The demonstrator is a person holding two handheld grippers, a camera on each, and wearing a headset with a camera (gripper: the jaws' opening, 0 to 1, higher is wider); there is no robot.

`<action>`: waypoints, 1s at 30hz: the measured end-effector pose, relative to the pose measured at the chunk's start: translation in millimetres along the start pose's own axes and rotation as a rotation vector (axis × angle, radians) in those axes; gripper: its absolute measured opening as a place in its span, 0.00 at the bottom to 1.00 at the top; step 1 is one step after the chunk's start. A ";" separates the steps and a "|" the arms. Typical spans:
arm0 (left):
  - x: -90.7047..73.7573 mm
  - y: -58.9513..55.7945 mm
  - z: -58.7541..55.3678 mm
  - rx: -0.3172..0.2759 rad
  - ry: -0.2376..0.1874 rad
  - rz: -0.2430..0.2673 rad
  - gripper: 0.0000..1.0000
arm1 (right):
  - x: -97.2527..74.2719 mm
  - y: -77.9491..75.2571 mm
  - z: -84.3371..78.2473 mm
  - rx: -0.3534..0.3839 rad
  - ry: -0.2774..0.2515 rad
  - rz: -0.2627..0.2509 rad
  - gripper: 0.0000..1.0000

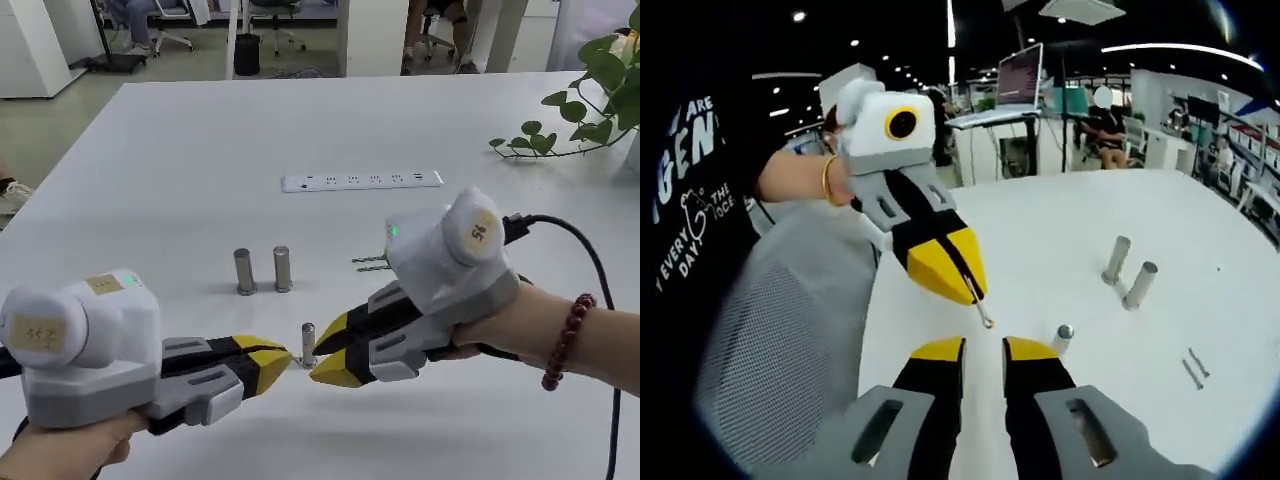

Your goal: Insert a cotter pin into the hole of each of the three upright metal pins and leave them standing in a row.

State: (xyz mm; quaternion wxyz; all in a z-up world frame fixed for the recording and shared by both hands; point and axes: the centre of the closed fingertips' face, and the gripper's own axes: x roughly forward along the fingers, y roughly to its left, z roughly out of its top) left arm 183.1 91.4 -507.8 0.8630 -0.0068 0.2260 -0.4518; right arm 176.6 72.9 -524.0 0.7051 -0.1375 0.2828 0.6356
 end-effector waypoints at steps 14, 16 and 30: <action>-1.5 -16.2 5.6 0.167 0.011 -0.111 0.00 | -2.6 13.4 4.4 0.139 -0.122 0.108 0.15; -1.0 -20.0 7.6 0.171 0.003 -0.129 0.00 | -2.3 16.7 5.1 0.139 -0.129 0.124 0.15; -1.5 -32.0 7.9 0.184 0.003 -0.175 0.00 | 0.0 24.4 6.2 0.108 -0.139 0.158 0.04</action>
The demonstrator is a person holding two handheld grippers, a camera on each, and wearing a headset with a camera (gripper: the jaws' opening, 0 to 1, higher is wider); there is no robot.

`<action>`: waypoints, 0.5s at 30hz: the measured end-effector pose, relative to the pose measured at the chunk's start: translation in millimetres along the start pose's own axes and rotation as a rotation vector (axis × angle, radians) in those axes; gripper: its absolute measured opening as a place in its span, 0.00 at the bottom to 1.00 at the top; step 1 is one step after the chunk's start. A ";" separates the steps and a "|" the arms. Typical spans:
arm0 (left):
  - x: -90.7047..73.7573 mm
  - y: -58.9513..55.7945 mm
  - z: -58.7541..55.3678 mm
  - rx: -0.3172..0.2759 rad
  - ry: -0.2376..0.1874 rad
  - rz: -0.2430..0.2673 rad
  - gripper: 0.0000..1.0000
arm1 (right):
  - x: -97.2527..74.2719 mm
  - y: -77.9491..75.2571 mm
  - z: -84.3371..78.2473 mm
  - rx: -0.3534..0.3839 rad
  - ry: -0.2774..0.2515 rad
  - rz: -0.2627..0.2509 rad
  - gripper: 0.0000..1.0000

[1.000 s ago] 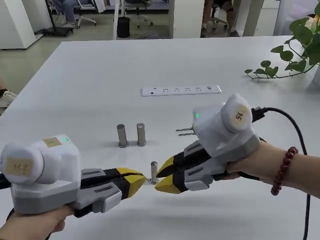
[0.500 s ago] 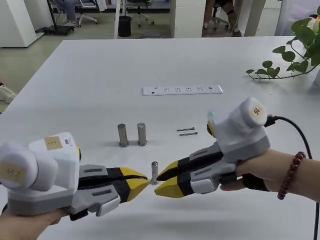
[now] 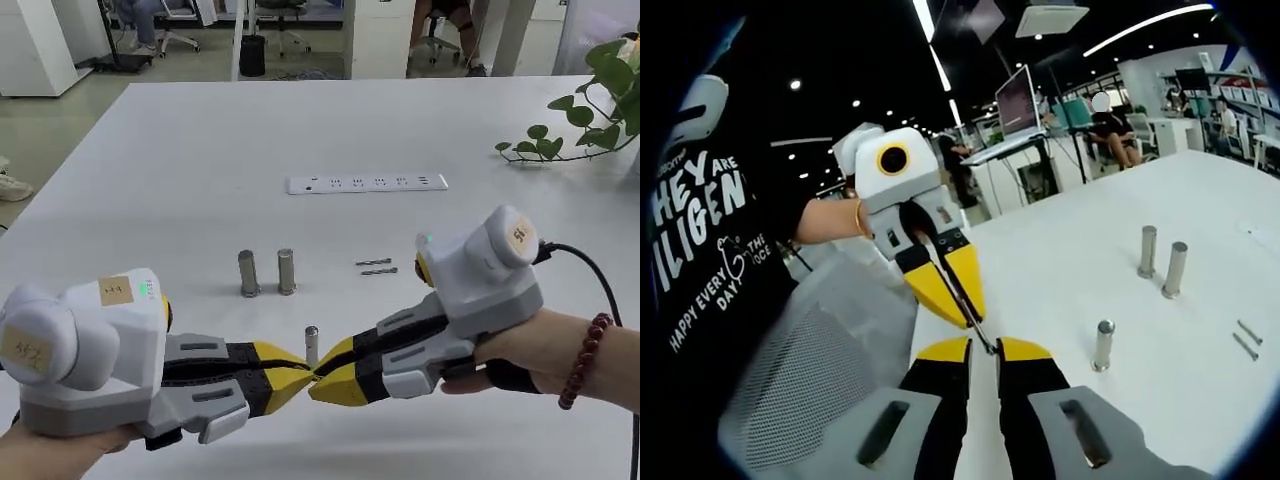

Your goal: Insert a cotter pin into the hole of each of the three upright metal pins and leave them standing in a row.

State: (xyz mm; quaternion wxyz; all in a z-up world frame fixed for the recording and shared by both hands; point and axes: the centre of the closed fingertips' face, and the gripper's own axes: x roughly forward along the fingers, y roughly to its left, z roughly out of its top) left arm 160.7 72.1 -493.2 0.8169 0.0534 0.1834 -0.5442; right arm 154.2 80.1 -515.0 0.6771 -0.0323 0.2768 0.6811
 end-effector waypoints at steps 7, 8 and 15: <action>-1.1 0.6 -1.9 -0.019 -0.005 0.001 0.00 | -1.9 -2.6 0.3 -0.038 0.022 -0.019 0.00; -1.2 0.4 -2.3 -0.021 -0.006 0.000 0.00 | -2.1 -2.3 0.4 -0.045 0.031 -0.021 0.00; 3.2 -0.6 -11.8 -0.020 0.021 -0.006 0.00 | -1.3 -4.8 -8.4 -0.207 0.171 -0.048 0.00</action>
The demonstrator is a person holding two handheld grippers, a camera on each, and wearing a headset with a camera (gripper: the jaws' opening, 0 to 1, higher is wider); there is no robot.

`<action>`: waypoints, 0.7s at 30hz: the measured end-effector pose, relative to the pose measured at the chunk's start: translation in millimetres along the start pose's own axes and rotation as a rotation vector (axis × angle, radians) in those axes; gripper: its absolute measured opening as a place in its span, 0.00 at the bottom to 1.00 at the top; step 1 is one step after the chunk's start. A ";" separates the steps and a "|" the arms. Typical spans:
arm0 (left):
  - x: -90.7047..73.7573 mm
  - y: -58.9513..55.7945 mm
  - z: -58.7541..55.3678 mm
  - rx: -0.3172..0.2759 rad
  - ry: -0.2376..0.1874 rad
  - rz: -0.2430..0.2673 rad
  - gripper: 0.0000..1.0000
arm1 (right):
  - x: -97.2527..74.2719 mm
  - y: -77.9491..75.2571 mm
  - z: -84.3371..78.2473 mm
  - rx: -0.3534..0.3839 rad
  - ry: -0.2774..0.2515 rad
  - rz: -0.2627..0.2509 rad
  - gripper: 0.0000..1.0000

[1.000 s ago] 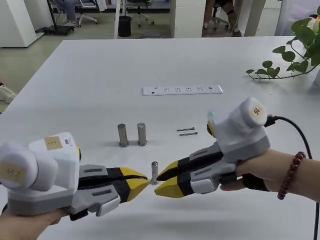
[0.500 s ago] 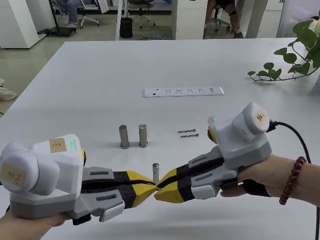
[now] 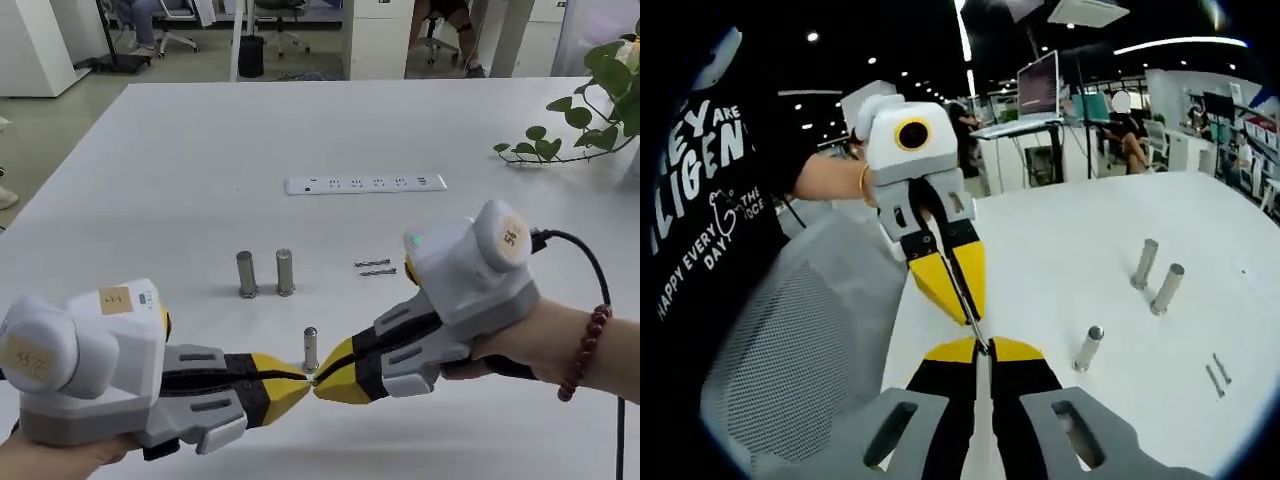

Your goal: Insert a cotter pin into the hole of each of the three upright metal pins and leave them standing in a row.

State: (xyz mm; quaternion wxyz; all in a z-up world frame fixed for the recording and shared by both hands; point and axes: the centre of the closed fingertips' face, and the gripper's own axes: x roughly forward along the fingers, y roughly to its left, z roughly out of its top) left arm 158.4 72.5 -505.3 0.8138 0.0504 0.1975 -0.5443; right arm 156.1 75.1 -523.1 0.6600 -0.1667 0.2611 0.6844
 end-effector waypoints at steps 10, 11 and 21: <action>4.1 1.7 -7.8 0.024 0.030 -0.001 0.00 | 2.7 1.1 -8.1 -0.128 0.120 -0.018 0.00; 4.6 1.5 -8.3 0.029 0.033 0.000 0.00 | 2.8 0.9 -8.5 -0.134 0.125 -0.022 0.00; 12.0 0.9 -12.4 0.049 0.056 0.003 0.00 | 1.6 0.6 -19.2 -0.216 0.229 -0.012 0.00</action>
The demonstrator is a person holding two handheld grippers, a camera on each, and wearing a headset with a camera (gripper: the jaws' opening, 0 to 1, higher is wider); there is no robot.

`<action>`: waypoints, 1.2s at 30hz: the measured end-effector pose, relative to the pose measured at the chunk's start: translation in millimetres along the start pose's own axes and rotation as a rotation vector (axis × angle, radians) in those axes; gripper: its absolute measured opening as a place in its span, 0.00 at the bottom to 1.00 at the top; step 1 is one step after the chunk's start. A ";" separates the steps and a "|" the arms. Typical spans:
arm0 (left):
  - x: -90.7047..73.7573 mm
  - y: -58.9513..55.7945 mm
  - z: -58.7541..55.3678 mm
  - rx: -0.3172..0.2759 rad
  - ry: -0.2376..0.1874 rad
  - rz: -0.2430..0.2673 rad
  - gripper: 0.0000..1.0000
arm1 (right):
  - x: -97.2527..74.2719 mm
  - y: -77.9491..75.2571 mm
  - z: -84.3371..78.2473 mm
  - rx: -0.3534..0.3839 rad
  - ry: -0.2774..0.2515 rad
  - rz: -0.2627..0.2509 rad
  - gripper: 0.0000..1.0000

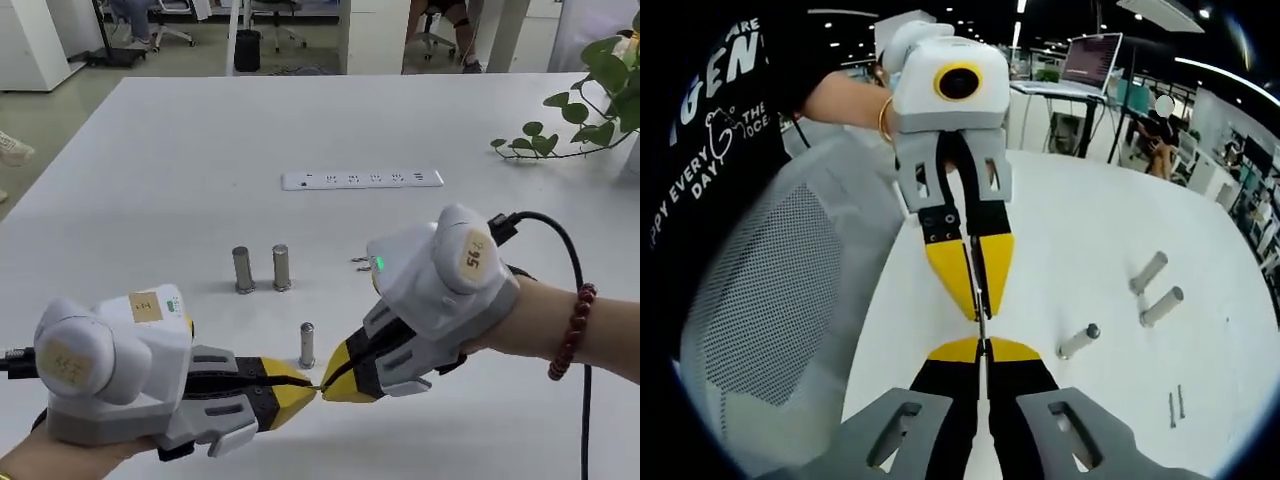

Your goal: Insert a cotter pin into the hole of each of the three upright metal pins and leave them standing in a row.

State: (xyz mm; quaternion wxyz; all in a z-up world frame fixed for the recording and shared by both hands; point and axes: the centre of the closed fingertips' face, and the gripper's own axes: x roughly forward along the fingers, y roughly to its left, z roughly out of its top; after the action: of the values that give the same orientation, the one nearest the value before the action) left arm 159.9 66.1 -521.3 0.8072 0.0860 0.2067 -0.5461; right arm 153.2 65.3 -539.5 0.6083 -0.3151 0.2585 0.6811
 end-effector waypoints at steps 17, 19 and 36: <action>7.0 21.7 -7.2 -0.019 -0.023 0.115 0.03 | -5.0 -23.2 -19.9 -0.025 0.123 -0.046 0.00; 7.3 26.9 -8.9 -0.023 -0.026 0.144 0.07 | -5.9 -27.9 -22.9 -0.018 0.134 -0.056 0.00; 21.2 60.9 -16.7 -0.094 -0.034 0.332 0.14 | -8.0 -61.3 -38.5 0.006 0.187 -0.110 0.00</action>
State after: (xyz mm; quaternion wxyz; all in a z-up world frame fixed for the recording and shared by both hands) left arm 218.5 77.9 -550.7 0.8928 0.0717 0.2013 -0.3965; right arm 218.9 39.4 -557.3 0.6189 -0.3892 0.2983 0.6136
